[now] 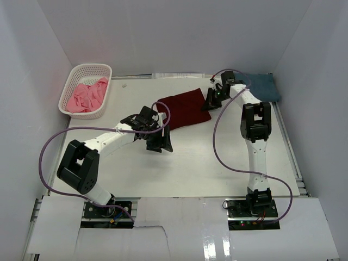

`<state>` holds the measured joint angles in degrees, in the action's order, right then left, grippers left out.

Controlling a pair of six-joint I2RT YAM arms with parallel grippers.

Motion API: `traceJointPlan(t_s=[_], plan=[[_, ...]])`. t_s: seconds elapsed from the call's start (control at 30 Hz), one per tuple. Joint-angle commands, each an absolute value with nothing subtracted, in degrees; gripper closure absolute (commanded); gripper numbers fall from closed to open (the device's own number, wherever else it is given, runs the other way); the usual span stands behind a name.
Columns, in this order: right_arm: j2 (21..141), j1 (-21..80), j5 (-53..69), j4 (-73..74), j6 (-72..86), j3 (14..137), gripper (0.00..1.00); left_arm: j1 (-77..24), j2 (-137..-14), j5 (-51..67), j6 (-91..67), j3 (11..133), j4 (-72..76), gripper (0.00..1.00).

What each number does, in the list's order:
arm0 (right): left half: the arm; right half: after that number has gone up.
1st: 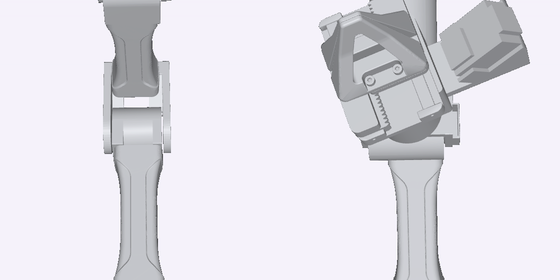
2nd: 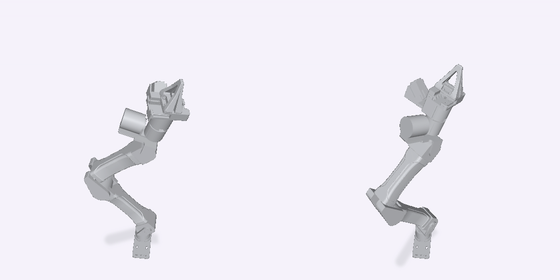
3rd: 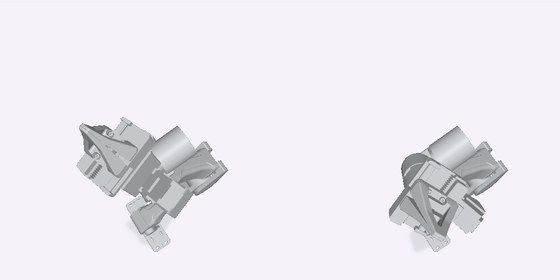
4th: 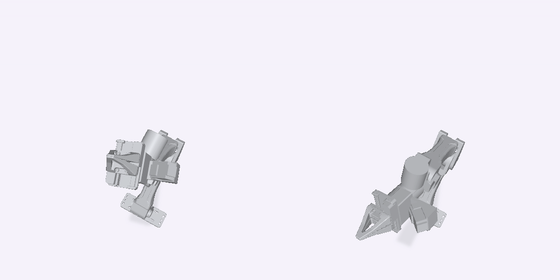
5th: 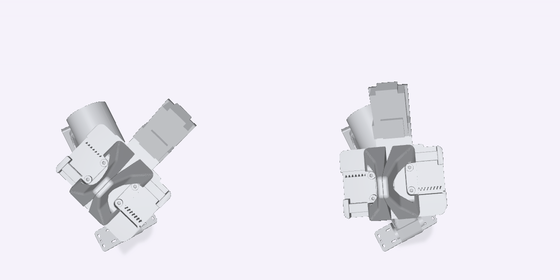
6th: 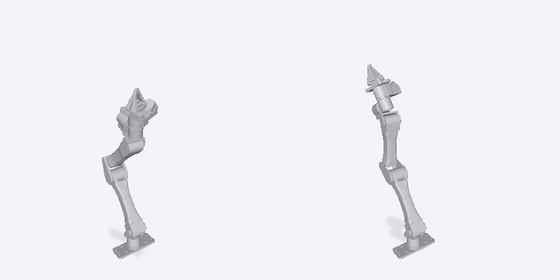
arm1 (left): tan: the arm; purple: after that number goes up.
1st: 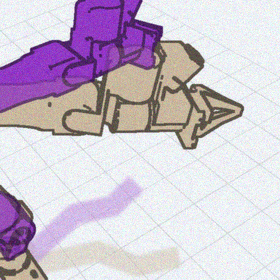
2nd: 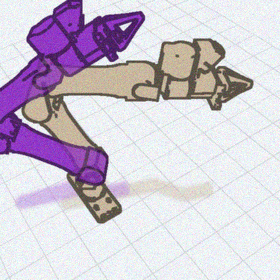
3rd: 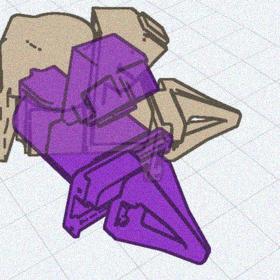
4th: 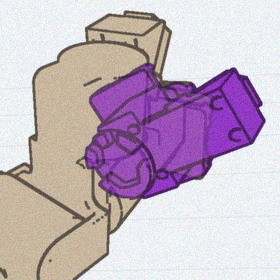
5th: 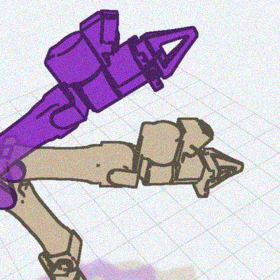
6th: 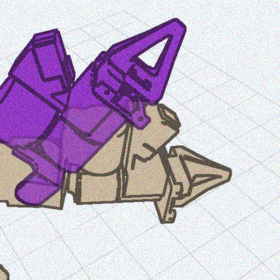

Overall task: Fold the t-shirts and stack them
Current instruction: Put the neatly folded tshirt into the corner of the board with the right arm

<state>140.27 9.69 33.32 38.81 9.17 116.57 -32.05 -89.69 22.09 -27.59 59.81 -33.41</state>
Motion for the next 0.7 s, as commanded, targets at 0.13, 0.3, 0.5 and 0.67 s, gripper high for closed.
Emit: traceJointPlan(t_s=[0.13,0.3,0.5,0.67], plan=[[142.47,4.05,25.49,37.01,9.14,127.26,0.92,-32.08,-86.57,22.24,-27.25,58.19,-32.7,0.29],[140.54,0.71,24.88,35.34,7.3,128.32,0.92,-32.08,-87.01,22.33,-27.16,58.01,-32.43,0.29],[137.82,-4.74,26.01,31.65,6.85,129.19,0.92,-32.08,-87.8,22.67,-27.25,57.04,-31.64,0.29],[138.16,-6.5,28.64,30.85,6.85,133.94,0.92,-32.08,-88.15,22.5,-27.16,56.78,-31.64,0.29]])
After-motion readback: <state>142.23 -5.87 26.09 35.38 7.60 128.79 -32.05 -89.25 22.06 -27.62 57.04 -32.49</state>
